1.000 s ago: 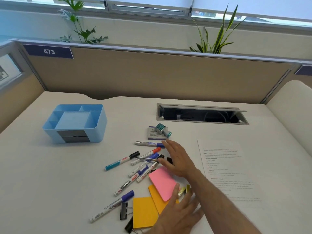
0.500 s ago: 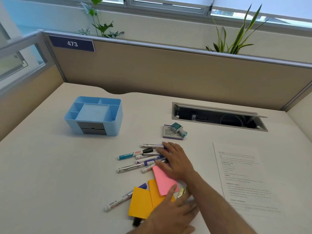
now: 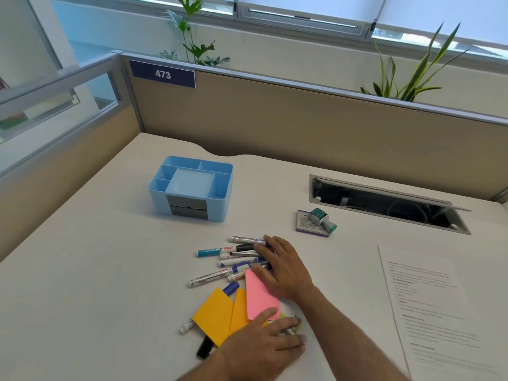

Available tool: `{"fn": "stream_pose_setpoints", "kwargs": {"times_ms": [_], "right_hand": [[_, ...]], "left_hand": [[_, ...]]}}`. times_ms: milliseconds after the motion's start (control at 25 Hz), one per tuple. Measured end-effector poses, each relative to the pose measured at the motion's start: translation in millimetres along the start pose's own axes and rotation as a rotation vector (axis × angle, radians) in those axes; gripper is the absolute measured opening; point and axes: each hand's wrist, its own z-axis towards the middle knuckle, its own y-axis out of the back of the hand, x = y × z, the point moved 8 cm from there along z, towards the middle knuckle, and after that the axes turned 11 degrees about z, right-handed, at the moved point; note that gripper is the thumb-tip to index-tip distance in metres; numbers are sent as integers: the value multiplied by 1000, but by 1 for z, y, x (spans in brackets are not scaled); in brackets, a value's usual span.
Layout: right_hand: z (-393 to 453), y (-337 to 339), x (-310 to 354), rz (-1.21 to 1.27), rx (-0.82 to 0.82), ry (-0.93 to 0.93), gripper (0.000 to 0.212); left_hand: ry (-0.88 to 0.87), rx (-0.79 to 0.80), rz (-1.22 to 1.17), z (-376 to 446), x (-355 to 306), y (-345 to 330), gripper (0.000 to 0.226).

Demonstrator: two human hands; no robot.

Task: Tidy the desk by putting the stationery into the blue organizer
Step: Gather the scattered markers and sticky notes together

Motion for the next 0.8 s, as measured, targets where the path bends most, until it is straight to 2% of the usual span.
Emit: {"fn": "stream_pose_setpoints", "kwargs": {"times_ms": [200,280,320,400,480,600,720,800], "right_hand": [[20,-23,28,0,38,6,61],[29,-31,40,7,46,10,62],[34,-36,46,13,53,12,62],[42,-43,57,28,59,11,64],[50,-48,68,45,57,15,66],[63,-58,84,69,72,25,68],[76,-68,99,105,87,29,62],[85,-72,109,145,94,32,58]], "left_hand": [[-62,-91,7,-41,16,7,39],[-107,18,20,-51,29,-9,38],[-119,122,42,-57,37,-20,41],[-53,233,56,-68,58,-31,40],[-65,244,-20,-80,69,-39,38],[-31,278,-10,-99,85,-46,38],[49,144,48,-114,106,-35,32],[-3,22,67,-122,104,-23,31]]}}
